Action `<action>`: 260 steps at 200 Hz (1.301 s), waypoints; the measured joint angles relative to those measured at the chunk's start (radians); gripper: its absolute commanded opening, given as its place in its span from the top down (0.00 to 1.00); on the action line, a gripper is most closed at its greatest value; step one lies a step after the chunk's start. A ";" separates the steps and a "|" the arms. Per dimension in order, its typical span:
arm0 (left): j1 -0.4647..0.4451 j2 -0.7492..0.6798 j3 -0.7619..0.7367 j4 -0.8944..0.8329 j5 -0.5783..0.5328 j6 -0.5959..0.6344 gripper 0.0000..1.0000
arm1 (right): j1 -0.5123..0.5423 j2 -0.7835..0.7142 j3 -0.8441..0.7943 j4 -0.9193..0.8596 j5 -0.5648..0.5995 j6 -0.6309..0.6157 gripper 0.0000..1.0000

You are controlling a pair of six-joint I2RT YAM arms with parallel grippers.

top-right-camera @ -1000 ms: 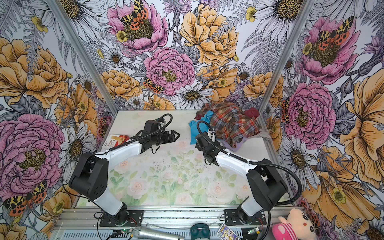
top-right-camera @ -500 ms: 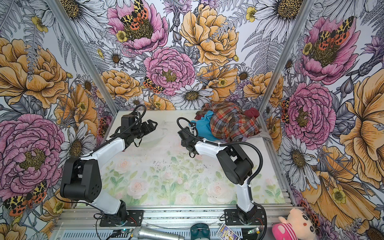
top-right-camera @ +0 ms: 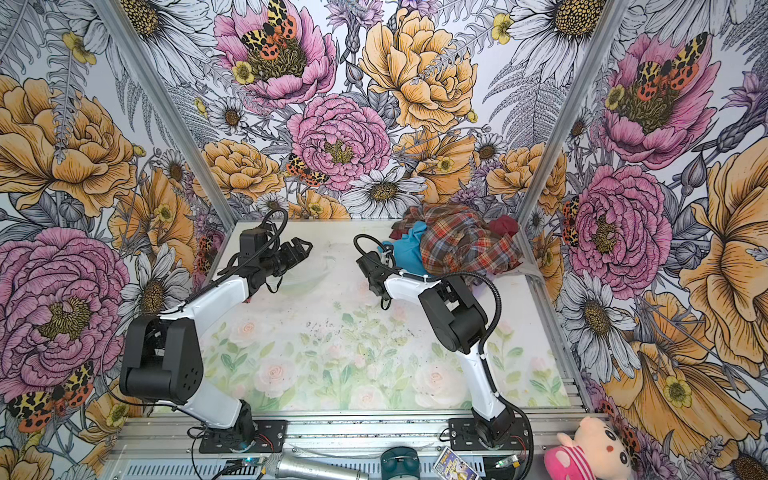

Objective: Pick out a specific cloth from the pile
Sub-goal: 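Lift the turquoise shirt up out of the pile with the right gripper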

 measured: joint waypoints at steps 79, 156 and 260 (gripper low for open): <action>0.000 0.000 -0.002 0.015 0.002 0.000 0.12 | -0.007 0.008 0.061 -0.021 -0.008 -0.027 1.00; -0.003 -0.010 -0.004 0.015 0.002 0.000 0.12 | -0.031 -0.329 0.098 -0.031 -0.013 -0.093 1.00; -0.095 -0.027 -0.008 0.019 -0.011 0.043 0.12 | -0.137 -0.462 0.474 -0.074 -0.127 -0.166 1.00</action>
